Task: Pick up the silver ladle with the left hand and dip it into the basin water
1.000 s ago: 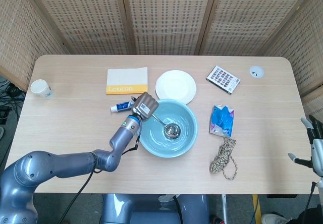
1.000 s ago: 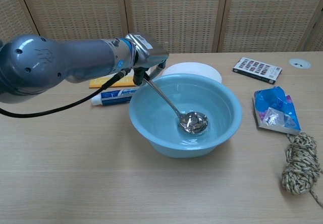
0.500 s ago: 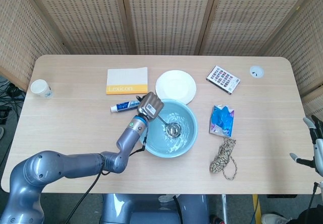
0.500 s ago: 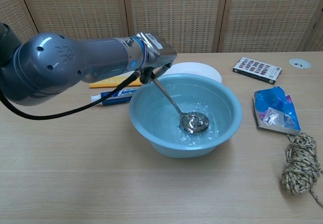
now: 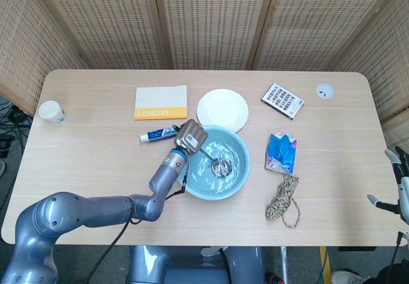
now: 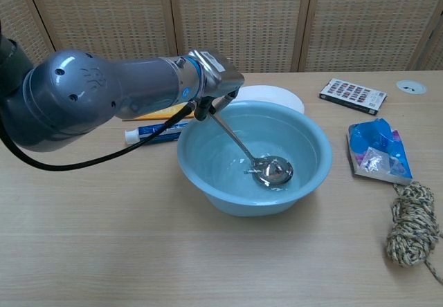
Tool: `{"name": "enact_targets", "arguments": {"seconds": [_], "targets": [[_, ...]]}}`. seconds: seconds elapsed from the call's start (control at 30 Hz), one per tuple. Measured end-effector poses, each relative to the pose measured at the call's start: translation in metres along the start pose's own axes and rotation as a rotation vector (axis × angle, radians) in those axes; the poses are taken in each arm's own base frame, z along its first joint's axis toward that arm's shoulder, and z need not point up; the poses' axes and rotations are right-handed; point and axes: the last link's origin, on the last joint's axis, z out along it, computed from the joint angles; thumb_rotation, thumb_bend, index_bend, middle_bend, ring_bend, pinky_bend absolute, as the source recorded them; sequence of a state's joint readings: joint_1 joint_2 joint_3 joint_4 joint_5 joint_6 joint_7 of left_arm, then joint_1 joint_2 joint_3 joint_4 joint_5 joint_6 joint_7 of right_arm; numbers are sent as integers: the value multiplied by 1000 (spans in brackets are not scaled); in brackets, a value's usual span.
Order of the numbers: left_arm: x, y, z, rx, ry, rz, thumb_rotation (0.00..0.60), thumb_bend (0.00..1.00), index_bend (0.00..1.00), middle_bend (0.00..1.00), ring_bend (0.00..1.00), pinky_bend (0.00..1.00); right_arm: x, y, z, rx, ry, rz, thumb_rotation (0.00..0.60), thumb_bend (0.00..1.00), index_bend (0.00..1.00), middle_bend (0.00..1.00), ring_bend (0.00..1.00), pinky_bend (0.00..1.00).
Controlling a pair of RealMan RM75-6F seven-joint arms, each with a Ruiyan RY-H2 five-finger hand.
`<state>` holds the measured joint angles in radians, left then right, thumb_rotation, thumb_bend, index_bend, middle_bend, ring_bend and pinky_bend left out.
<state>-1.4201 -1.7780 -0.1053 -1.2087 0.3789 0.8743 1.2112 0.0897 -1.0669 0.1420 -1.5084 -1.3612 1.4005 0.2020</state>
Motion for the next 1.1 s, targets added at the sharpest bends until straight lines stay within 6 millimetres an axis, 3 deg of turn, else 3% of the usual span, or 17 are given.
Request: {"name": "enact_targets", "arguments": {"seconds": [0.33, 0.77, 1.1], "targets": [[7, -6, -7, -29, -38, -108, 600, 649, 972, 939, 1000, 1000, -1, -2, -1, 10, -6, 1, 600, 0, 0, 0, 0, 0], [30, -40, -27, -37, -43, -134, 600, 650, 972, 939, 1000, 1000, -2, -4, -1, 12, -6, -10, 600, 0, 0, 0, 0, 0], [45, -55, -37, -20, -62, -140, 600, 651, 975, 939, 1000, 1000, -2, -6, -2, 14, -6, -5, 600, 0, 0, 0, 0, 0]]}}
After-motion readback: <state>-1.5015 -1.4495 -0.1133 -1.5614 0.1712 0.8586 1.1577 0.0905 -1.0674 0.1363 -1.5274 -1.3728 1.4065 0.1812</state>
